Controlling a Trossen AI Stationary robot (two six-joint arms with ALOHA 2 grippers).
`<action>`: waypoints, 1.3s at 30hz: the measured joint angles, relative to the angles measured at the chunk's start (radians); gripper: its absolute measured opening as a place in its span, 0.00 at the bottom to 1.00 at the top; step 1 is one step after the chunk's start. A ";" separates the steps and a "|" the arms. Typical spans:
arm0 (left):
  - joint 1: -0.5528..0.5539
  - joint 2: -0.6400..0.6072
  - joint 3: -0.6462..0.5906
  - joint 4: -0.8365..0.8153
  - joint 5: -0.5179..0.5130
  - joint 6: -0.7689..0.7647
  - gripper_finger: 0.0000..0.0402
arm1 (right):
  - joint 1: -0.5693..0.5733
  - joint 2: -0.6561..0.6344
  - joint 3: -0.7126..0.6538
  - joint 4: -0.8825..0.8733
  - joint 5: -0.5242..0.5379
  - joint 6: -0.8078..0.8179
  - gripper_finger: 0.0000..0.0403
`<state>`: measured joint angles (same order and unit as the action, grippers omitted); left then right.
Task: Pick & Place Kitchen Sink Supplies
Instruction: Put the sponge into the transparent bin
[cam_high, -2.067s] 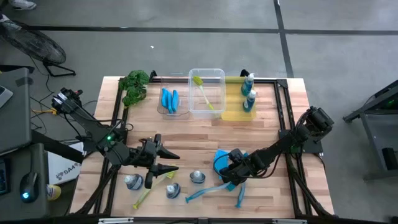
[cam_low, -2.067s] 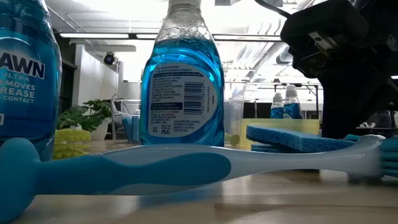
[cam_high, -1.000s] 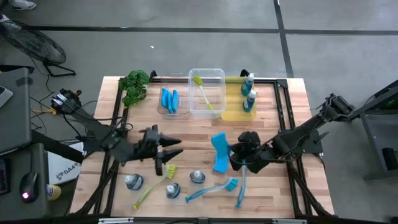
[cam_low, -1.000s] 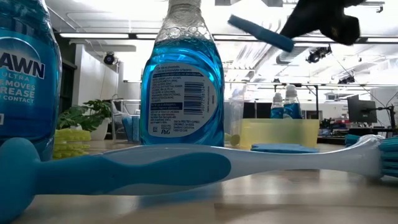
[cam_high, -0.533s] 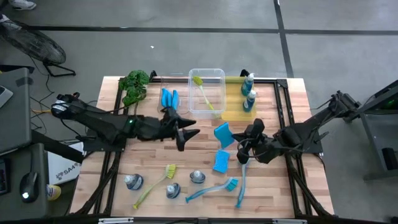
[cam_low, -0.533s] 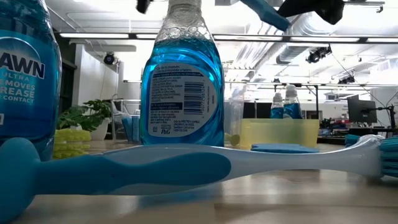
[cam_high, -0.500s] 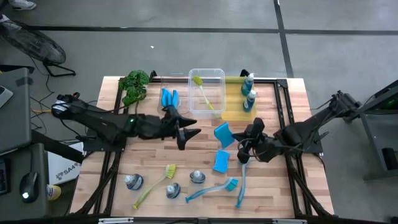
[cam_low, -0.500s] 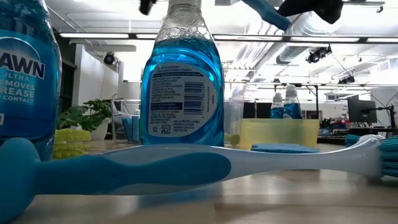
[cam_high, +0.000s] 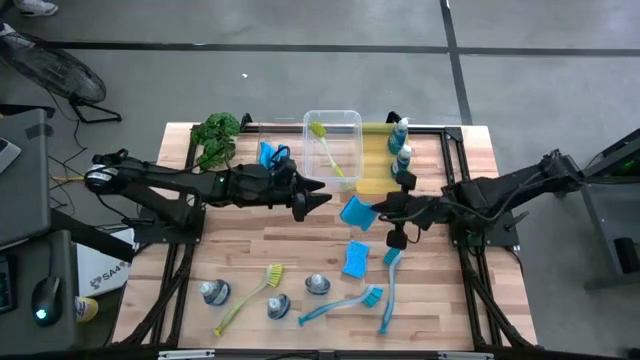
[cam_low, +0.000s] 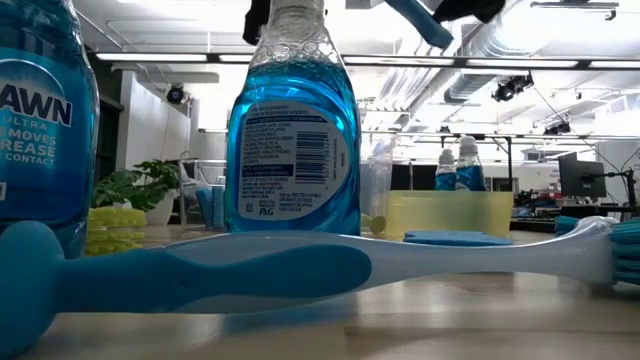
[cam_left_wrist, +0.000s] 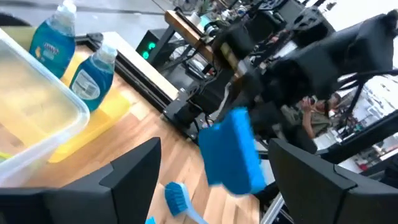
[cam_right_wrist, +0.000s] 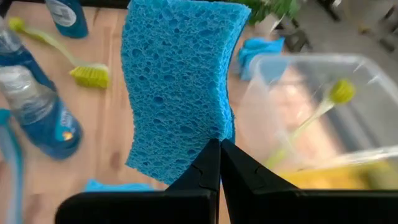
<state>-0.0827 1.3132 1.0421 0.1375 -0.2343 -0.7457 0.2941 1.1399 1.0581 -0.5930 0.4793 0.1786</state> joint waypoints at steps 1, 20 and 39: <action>0.000 0.000 0.000 -0.005 0.000 -0.012 0.72 | -0.009 0.003 0.019 -0.007 0.001 -0.029 0.00; -0.003 0.000 0.000 -0.071 0.072 -0.020 0.71 | -0.111 0.382 0.459 -0.424 -0.091 -0.362 0.00; -0.003 0.000 0.000 -0.305 0.095 -0.019 0.71 | -0.102 0.537 0.598 -0.415 -0.064 -0.362 0.00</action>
<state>-0.0853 1.3128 1.0422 -0.1677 -0.1395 -0.7643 0.1925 1.6768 1.6562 -1.0080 0.4156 -0.1831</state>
